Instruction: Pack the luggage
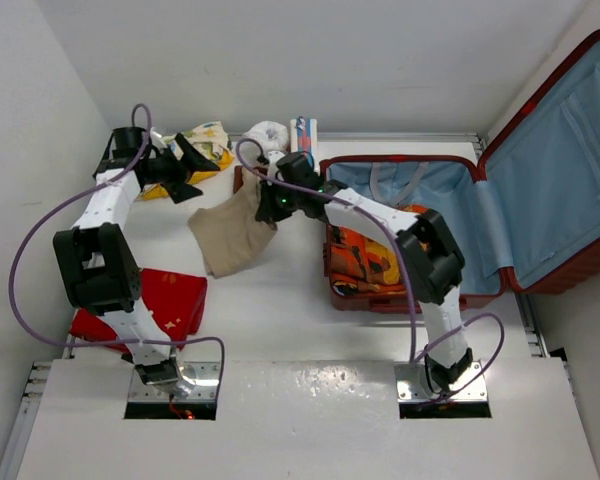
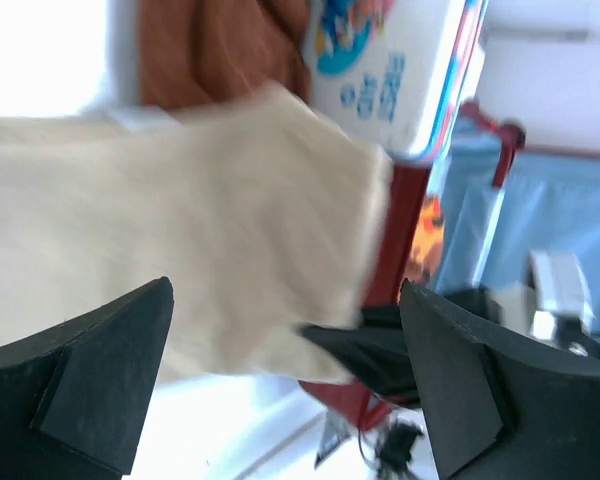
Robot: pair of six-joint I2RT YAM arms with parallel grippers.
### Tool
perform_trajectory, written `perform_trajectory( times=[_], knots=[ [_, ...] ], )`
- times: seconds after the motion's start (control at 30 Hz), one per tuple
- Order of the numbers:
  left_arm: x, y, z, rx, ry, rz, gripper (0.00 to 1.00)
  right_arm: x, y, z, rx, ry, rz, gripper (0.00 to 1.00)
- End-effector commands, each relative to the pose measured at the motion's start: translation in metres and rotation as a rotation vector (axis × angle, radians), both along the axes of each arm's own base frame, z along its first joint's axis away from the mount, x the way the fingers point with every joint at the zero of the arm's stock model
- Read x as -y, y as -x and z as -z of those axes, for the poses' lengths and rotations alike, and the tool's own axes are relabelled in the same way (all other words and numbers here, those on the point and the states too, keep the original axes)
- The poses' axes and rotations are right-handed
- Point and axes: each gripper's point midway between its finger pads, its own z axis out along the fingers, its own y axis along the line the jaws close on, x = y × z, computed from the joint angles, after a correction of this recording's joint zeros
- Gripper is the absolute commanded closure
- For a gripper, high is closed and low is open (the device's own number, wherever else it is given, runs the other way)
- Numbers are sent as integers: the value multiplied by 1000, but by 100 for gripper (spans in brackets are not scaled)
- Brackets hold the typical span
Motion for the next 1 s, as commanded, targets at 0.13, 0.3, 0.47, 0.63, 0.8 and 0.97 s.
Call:
perform_trajectory(
  times=[0.13, 0.3, 0.47, 0.63, 0.8, 0.97],
  knots=[
    [-30, -14, -32, 149, -92, -46, 2, 74, 8, -75, 183, 15, -43, 100],
    [-33, -17, -38, 170, -109, -50, 3, 130, -18, -65, 225, 101, 50, 100],
    [-35, -19, -40, 187, -131, -46, 3, 193, -48, -70, 243, 130, 231, 100],
    [-39, -23, -44, 204, -148, -62, 3, 253, -56, -49, 177, 149, 386, 100],
    [-40, -24, -43, 202, -155, -69, 4, 292, -60, -42, 161, 153, 505, 100],
    [-43, -25, -42, 198, -169, -84, 4, 334, -57, -23, 135, 183, 613, 100]
  ],
)
